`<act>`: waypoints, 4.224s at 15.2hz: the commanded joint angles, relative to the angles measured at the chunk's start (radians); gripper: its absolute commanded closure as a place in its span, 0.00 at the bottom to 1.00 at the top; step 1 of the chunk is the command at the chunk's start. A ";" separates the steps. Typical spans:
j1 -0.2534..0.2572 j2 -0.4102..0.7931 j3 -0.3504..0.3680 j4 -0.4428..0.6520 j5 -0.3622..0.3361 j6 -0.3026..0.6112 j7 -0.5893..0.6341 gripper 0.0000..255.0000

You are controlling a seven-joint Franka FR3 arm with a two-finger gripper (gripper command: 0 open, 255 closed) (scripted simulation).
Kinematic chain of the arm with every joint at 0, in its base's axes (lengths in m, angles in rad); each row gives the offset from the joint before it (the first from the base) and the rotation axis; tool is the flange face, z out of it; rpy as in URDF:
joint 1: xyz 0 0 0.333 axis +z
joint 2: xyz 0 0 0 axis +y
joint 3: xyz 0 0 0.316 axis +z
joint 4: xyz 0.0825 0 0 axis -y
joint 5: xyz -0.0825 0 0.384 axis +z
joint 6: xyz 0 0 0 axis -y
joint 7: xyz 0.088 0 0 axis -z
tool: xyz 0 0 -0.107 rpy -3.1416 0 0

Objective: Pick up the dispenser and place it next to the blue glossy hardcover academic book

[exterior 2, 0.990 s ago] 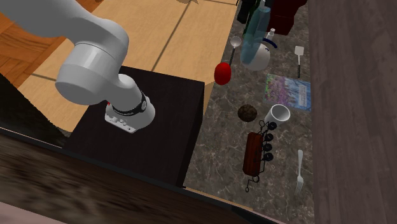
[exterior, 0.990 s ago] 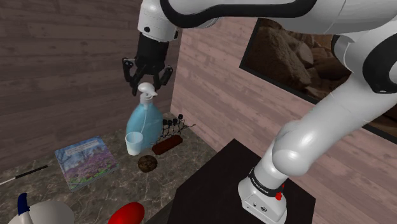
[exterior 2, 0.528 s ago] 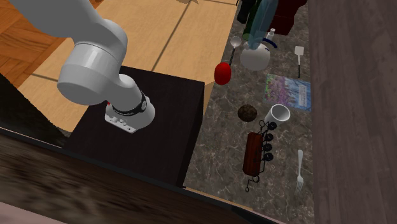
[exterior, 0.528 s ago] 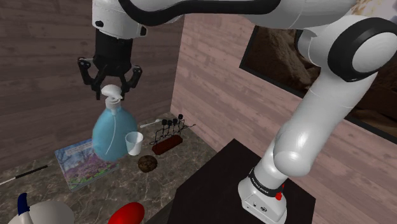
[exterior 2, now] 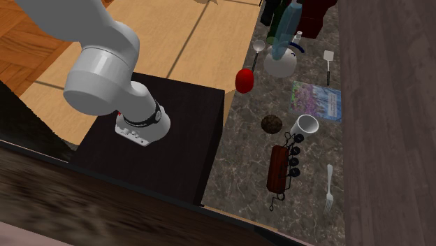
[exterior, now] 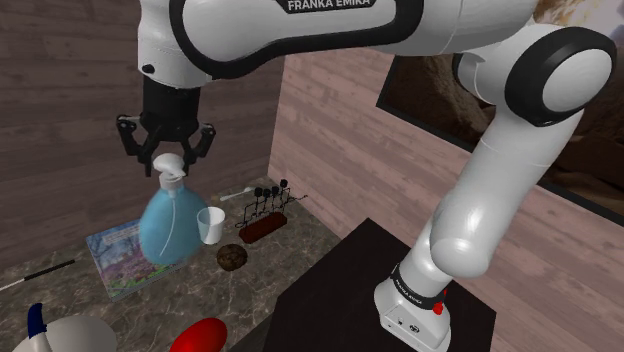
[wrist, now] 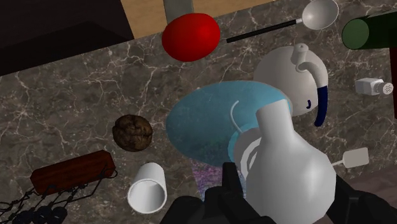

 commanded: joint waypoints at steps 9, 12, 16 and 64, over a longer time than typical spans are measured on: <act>0.003 0.028 -0.001 -0.102 -0.014 0.128 0.002 1.00; 0.005 0.042 -0.001 -0.129 -0.022 0.166 0.005 1.00; 0.008 0.063 -0.003 -0.161 -0.035 0.217 0.011 1.00; 0.110 0.406 -0.123 -0.286 -0.268 0.653 0.144 0.00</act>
